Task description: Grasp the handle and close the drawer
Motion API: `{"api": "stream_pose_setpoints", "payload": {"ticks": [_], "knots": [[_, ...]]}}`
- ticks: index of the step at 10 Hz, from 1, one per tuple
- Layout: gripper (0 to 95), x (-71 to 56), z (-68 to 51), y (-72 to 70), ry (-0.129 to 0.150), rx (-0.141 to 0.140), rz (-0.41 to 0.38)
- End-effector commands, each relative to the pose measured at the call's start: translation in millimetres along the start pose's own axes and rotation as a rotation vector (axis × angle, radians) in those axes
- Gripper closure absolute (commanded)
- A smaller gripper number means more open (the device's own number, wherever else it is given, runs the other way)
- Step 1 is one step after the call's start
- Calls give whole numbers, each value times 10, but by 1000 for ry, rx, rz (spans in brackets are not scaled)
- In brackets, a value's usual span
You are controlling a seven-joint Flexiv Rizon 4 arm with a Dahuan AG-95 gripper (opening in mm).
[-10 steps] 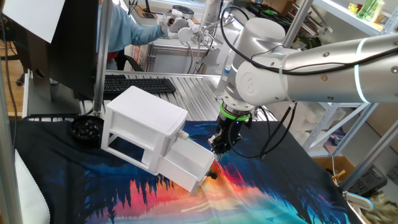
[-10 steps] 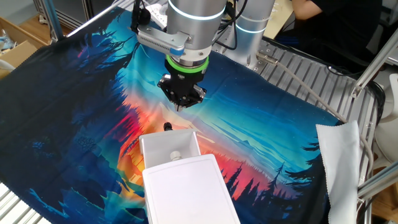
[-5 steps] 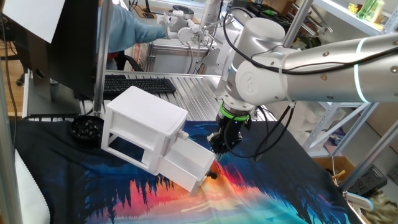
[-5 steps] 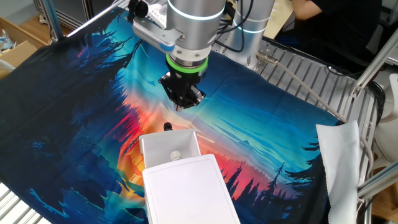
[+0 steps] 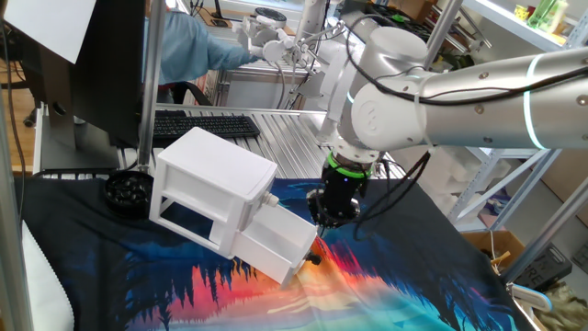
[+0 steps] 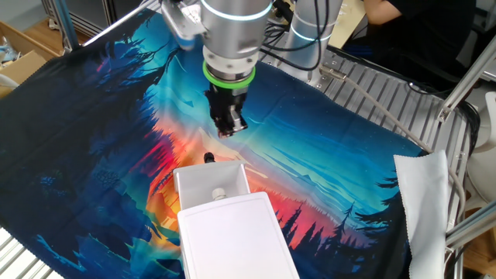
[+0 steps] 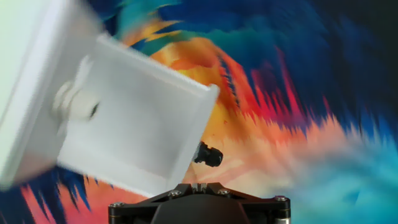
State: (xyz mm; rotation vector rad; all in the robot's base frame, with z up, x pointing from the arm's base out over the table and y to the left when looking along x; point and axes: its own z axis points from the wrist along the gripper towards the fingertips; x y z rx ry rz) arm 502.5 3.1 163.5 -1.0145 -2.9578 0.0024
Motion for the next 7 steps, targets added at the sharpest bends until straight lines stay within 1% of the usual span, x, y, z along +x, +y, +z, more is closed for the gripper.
{"api": "stream_pose_setpoints", "payload": {"ticks": [1,2,3,4,5,6,7], "knots": [[950,-1,4,3,139,-135,1110],[950,-5,14,4,129,-132,1150],[950,-11,34,10,113,-127,1169],[950,-27,80,21,108,-137,1211],[950,-47,136,34,102,-165,1266],[950,-83,241,51,66,-214,1335],[950,-98,283,55,52,-245,1366]]}}
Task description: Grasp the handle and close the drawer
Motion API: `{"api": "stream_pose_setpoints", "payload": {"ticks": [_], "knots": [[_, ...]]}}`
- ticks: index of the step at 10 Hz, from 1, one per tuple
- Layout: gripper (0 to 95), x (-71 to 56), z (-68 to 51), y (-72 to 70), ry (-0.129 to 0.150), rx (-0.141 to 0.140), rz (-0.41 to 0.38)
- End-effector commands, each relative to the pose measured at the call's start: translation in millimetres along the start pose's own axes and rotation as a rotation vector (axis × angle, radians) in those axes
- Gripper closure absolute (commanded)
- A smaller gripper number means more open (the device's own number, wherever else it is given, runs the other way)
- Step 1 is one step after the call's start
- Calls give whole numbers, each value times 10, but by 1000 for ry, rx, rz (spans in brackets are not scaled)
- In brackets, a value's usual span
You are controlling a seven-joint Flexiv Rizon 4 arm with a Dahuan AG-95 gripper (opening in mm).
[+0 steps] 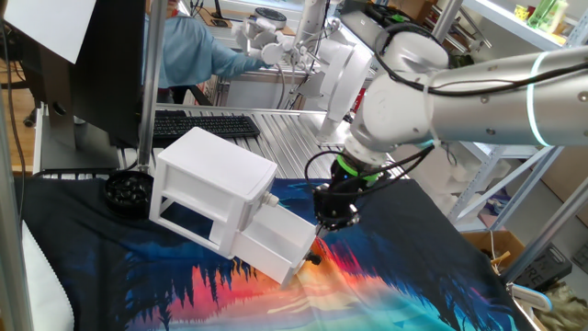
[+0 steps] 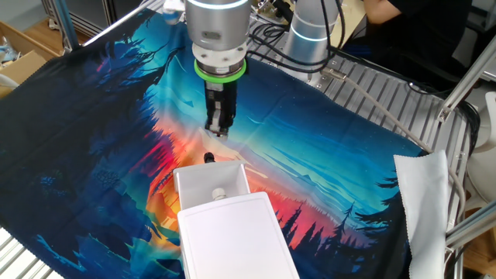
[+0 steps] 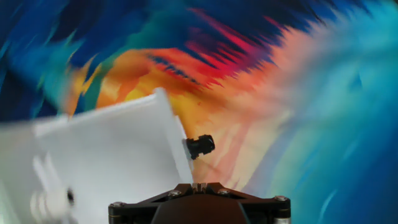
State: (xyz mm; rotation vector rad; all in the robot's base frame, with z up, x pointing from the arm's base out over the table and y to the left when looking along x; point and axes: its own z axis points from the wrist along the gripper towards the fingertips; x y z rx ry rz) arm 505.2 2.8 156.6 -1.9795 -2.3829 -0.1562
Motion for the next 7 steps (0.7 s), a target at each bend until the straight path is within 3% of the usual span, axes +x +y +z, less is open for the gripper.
{"api": "stream_pose_setpoints", "payload": {"ticks": [1,4,7], "knots": [[950,-68,286,81,6,-219,708],[950,-102,399,101,-50,-255,821],[950,-112,433,105,-64,-263,845]]}}
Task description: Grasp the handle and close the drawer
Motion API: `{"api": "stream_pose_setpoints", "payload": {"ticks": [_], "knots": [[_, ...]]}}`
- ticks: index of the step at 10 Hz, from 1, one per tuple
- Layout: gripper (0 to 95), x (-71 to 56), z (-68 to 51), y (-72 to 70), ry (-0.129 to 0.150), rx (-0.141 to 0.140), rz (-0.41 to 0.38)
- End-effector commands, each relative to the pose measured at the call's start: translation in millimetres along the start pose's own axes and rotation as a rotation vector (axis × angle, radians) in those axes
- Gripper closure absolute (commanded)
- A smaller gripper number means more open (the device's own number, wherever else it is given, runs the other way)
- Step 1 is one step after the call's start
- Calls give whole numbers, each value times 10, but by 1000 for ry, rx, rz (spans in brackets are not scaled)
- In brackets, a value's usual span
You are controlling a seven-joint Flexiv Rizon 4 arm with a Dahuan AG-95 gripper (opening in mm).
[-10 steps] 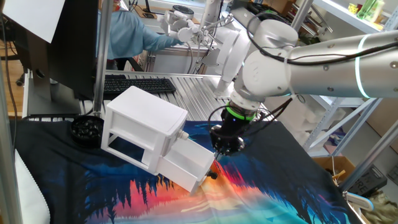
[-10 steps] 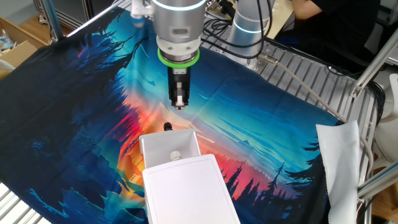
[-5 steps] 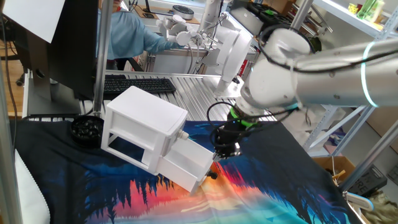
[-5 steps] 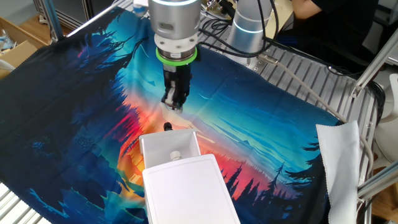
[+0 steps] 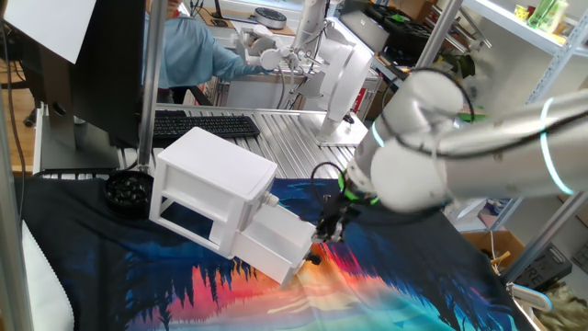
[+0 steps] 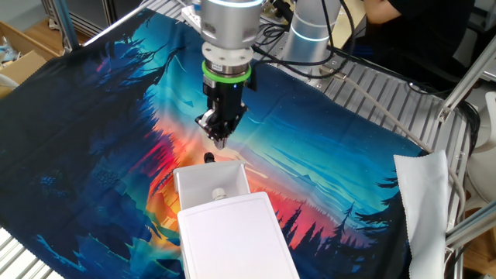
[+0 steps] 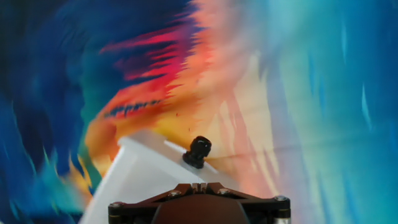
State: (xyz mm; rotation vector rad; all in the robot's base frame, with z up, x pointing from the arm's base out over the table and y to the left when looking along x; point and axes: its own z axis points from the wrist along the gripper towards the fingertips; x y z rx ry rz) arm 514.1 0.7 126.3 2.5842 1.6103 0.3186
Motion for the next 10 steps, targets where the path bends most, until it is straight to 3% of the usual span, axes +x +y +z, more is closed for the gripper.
{"api": "stream_pose_setpoints", "payload": {"ticks": [1,4,7,9,10], "knots": [[950,-22,162,33,-28,-72,219],[950,-70,348,37,-67,-81,200],[950,-74,361,36,-65,-76,195],[950,-60,302,37,-59,-67,184],[950,-60,300,38,-72,-54,188]]}}
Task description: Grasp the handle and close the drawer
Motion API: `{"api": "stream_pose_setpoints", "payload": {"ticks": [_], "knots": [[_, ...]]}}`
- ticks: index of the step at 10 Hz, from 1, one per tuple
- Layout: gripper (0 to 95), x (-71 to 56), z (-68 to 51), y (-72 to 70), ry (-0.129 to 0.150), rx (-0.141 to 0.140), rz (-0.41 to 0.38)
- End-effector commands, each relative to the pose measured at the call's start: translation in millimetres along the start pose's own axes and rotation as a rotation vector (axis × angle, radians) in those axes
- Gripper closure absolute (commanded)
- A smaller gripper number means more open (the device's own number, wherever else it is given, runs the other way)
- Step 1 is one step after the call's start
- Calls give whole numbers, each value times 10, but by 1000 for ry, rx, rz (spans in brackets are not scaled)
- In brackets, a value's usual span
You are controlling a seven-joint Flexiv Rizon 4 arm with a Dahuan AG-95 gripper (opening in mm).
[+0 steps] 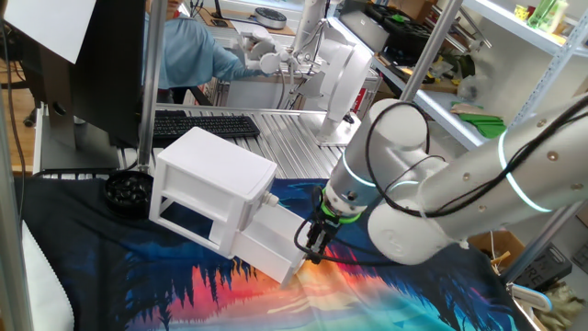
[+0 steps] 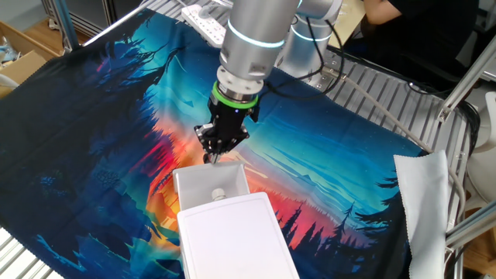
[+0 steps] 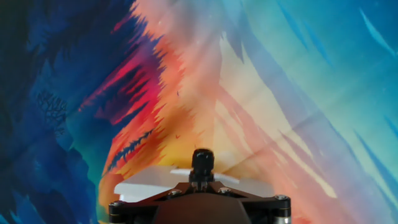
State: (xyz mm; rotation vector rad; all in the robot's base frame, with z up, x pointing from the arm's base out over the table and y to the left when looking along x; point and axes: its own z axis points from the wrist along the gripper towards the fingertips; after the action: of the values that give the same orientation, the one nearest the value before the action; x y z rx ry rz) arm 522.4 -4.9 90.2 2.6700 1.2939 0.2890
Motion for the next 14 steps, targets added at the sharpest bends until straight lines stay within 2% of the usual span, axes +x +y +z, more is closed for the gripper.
{"api": "stream_pose_setpoints", "payload": {"ticks": [1,8,14], "knots": [[950,-3,-62,7,-11,33,-11],[950,-3,-61,7,-11,40,-39],[950,-3,-60,7,-11,41,-22]]}}
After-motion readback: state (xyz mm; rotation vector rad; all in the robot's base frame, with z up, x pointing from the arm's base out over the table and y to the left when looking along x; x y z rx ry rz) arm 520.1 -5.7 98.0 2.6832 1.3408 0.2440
